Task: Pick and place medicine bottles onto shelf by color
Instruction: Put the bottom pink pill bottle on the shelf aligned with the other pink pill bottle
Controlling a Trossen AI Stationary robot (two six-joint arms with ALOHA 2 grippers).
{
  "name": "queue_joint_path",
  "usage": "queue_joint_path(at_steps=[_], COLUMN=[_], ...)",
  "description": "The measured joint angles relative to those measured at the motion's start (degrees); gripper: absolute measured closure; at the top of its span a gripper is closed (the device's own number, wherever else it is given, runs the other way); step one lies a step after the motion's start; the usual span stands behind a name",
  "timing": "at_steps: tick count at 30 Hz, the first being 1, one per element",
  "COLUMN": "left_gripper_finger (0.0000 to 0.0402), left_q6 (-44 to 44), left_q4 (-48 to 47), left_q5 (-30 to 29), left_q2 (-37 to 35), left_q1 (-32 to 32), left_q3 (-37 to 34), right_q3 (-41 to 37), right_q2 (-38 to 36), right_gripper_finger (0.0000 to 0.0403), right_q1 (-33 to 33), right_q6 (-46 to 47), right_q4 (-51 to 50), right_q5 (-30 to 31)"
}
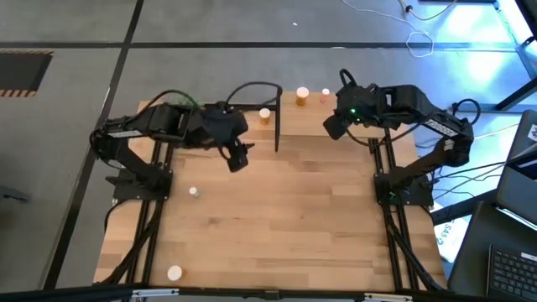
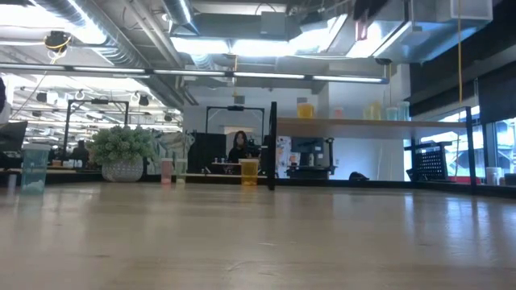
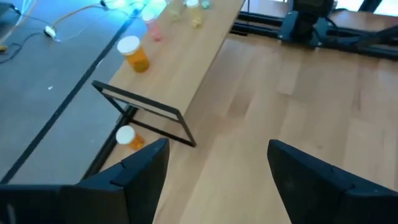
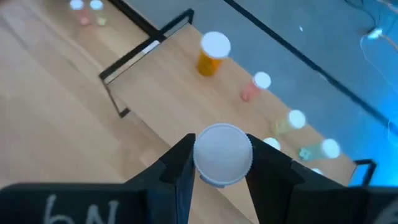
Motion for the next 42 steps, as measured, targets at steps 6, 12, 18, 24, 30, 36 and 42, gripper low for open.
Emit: queue_joint_path(at_steps=[6,12,18,24,30,36,42], left_gripper_finger=[0.0133,0.0133,0.0133,0.0133,0.0133,0.0133,0.0133], left_q6=[6.61,12.04,15.24,16.67,16.77,16.8,17.23], left_q4=[-0.25,-0.25,-0.27,-0.29,-0.31,-0.31,-0.31], left_q5=[5.33,8.42,12.64,14.59,14.56,14.56,14.54], left_q2=[0.74,0.61,0.61,0.61,0.61,0.61,0.61], left_q1=[5.76,10.28,12.82,14.03,15.07,15.38,15.38], left_q3=[-0.04,-0.04,-0.04,-0.04,-0.04,-0.04,-0.04], right_q3=[-8.02,-14.07,-20.47,-26.26,-29.62,-30.97,-34.08], right_q2=[-0.58,0.26,0.19,0.24,0.21,0.18,0.2], right_gripper_finger=[0.0277,0.0277,0.0277,0.0277,0.0277,0.0277,0.0277], right_q1=[-4.06,-8.63,-11.99,-14.05,-15.16,-15.95,-16.44], right_q6=[5.27,9.81,9.6,9.7,9.99,11.29,12.7], right_q4=[8.85,15.85,22.35,27.54,30.82,31.0,32.28], right_q5=[-4.41,-5.77,-6.08,-6.48,-5.61,-3.06,-4.13])
